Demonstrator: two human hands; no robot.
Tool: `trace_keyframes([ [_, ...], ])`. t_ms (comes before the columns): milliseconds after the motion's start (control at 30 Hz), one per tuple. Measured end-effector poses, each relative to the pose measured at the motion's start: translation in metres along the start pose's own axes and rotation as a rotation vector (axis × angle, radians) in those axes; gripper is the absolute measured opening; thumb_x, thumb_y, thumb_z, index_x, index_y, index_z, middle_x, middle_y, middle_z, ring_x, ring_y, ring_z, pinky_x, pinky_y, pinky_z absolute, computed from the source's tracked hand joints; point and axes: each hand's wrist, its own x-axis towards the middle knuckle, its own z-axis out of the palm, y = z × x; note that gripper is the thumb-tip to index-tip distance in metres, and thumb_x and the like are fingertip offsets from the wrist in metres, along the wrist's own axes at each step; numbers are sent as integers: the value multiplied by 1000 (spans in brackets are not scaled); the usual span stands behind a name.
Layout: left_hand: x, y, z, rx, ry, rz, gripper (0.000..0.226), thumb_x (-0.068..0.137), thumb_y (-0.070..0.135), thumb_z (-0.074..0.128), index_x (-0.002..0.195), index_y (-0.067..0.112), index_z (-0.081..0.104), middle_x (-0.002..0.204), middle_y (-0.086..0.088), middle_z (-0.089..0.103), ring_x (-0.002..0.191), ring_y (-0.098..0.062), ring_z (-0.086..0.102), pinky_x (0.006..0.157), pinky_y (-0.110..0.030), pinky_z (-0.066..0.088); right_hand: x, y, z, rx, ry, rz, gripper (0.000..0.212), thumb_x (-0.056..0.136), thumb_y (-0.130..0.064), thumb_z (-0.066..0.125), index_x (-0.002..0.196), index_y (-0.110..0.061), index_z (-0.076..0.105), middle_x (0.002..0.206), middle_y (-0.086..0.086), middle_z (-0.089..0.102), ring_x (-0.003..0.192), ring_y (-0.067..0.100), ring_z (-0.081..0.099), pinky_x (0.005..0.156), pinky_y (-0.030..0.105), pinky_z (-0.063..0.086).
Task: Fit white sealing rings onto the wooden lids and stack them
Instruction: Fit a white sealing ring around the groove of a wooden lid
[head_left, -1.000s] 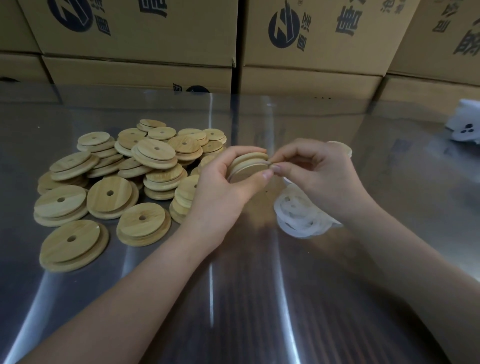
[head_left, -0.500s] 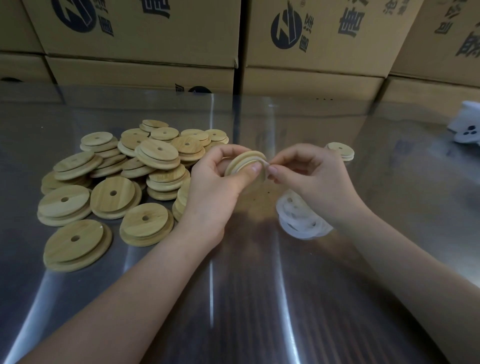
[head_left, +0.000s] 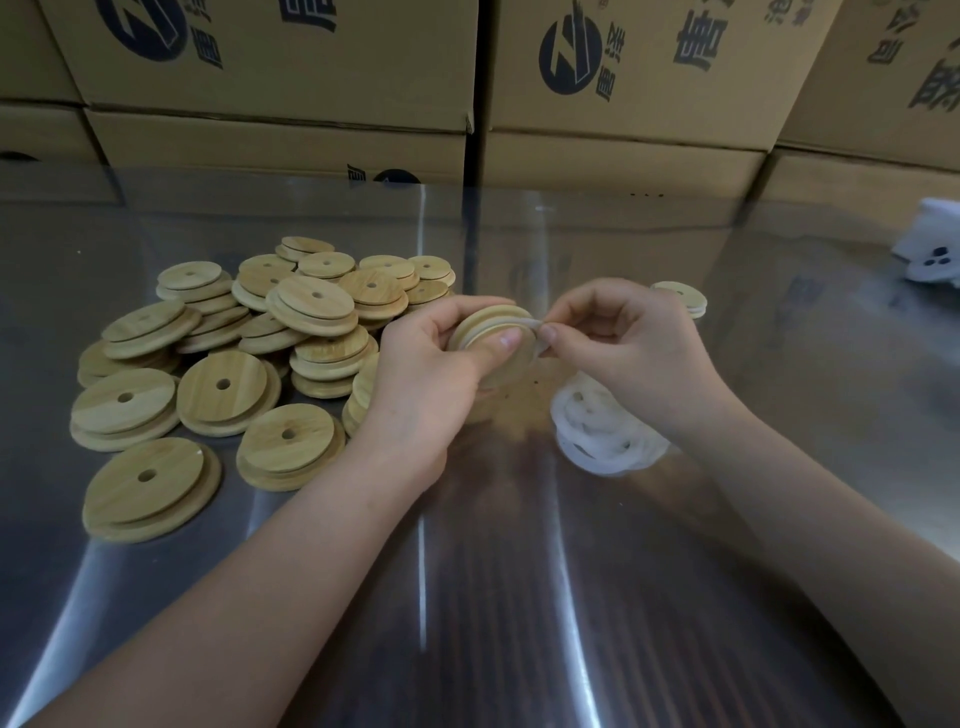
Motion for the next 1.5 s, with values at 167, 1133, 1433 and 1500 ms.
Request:
trace_keyframes([
  [167, 2, 0, -2, 5, -44, -17, 19, 86, 9, 71, 90, 28, 73, 89, 8, 74, 88, -8, 70, 76, -38, 62, 2, -2, -3, -8, -24, -3, 20, 84, -10, 71, 76, -27, 68, 78, 0, 73, 77, 19, 71, 79, 40, 58],
  [1133, 5, -5, -3, -147, -40, -146, 13, 90, 8, 66, 101, 14, 69, 97, -8, 72, 91, -23, 72, 69, -42, 61, 3, -9, -6, 276, -75, 172, 27, 79, 15, 68, 84, -9, 58, 73, 7, 65, 63, 17, 62, 66, 26, 56],
  [1433, 5, -5, -5, -156, -56, -154, 17, 90, 10, 66, 107, 10, 69, 95, -5, 72, 91, -21, 72, 72, -42, 61, 2, -10, -3, 316, -31, 190, 27, 77, 14, 70, 78, -10, 59, 69, 2, 68, 66, 18, 66, 70, 30, 58],
  [1500, 5, -4, -5, -158, -64, -145, 16, 90, 9, 66, 105, 11, 69, 94, -5, 72, 91, -20, 72, 72, -41, 61, 2, -11, -3, 315, -32, 189, 26, 78, 14, 70, 78, -10, 59, 69, 2, 68, 66, 18, 65, 70, 30, 58],
])
